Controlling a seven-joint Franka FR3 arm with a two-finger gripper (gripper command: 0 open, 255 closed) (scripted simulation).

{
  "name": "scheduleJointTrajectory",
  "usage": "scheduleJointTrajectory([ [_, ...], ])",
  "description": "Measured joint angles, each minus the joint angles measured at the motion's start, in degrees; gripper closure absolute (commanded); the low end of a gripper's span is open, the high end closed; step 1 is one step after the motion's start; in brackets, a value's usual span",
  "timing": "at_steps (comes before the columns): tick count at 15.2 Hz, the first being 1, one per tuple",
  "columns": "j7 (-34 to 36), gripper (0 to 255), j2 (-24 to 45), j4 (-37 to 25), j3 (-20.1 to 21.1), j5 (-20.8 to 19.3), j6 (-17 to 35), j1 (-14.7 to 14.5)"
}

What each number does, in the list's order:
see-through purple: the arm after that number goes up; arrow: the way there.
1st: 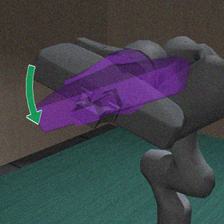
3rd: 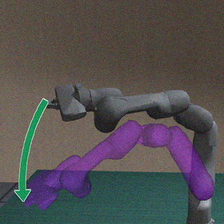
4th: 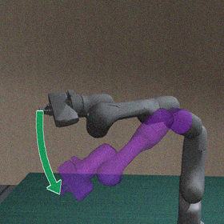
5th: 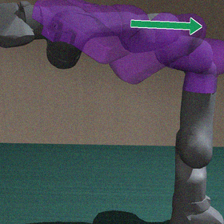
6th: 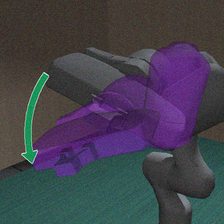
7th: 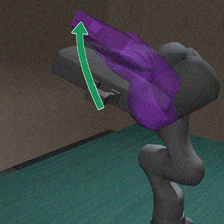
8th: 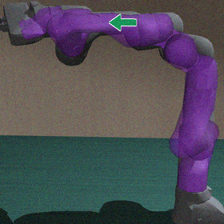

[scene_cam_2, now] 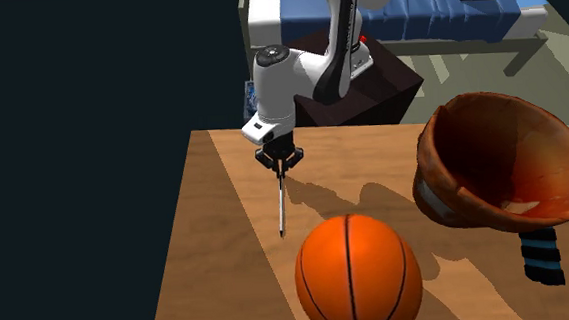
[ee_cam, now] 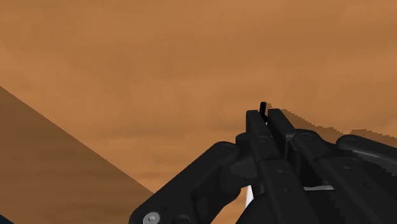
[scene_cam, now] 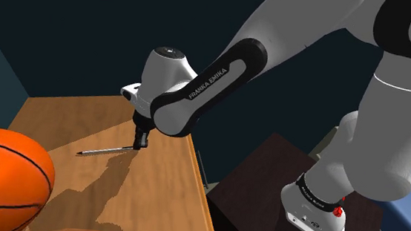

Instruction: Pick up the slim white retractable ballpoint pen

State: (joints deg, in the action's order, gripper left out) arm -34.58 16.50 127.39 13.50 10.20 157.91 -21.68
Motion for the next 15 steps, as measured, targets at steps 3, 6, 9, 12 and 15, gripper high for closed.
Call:
scheduleJointTrajectory([
  [3, 0.1, 255, -1.4, 0.0, 0.1, 0.1, -1.8, 0.1],
  [6, 0.5, 255, -3.3, -0.1, 0.2, 0.2, -3.8, 0.1],
  [9, 0.5, 255, -5.0, -0.5, 0.3, 0.3, -5.9, 0.3],
  [12, 0.8, 255, -6.5, -1.3, 0.2, 0.3, -8.1, 0.3],
  [15, 1.1, 255, -7.8, -1.8, 0.3, 0.3, -10.0, 0.4],
])
